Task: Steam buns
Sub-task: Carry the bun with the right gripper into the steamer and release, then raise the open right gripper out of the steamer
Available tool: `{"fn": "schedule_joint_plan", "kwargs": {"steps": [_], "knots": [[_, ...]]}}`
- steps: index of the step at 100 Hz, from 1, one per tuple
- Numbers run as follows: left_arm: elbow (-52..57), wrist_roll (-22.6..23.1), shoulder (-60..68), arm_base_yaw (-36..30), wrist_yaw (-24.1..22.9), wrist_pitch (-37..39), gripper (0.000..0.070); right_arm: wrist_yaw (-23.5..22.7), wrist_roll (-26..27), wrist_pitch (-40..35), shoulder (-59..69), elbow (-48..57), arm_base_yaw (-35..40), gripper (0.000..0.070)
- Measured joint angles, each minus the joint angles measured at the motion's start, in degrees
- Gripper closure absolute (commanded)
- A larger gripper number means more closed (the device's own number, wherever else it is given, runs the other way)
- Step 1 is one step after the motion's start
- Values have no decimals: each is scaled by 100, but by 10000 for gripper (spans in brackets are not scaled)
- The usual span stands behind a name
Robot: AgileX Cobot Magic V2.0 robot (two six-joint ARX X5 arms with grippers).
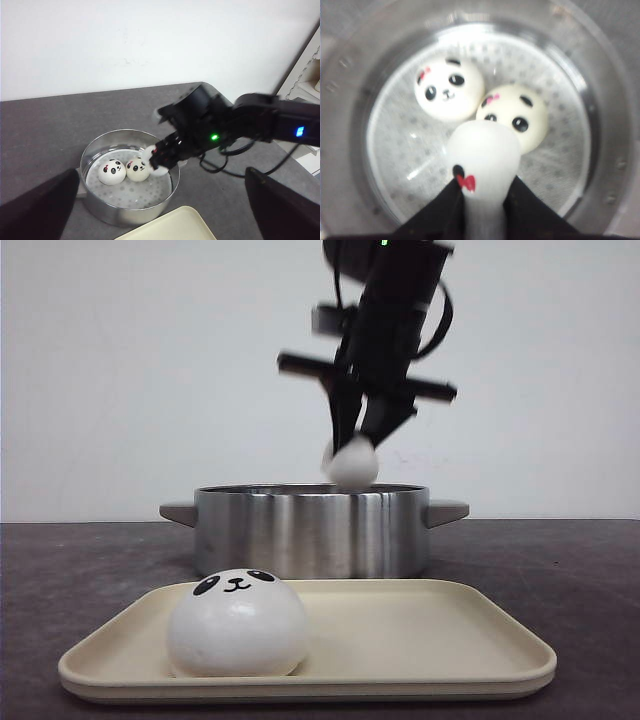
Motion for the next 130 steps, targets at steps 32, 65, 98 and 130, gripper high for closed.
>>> {"fn": "schedule_joint_plan", "kwargs": {"steps": [32, 65, 98, 130], "knots": [[0, 2, 0, 0, -11, -66, 64, -120, -24, 17, 243, -2, 4, 237], [0, 111, 0, 0, -153, -68, 64, -111, -24, -177, 243, -2, 2, 183], [-55, 133, 232, 0, -146, -739, 64, -118, -138, -365, 20, 199, 9, 681], [-1320, -195, 909, -4, 656, -719, 64, 417, -343, -339, -2162, 367, 780, 681]]}}
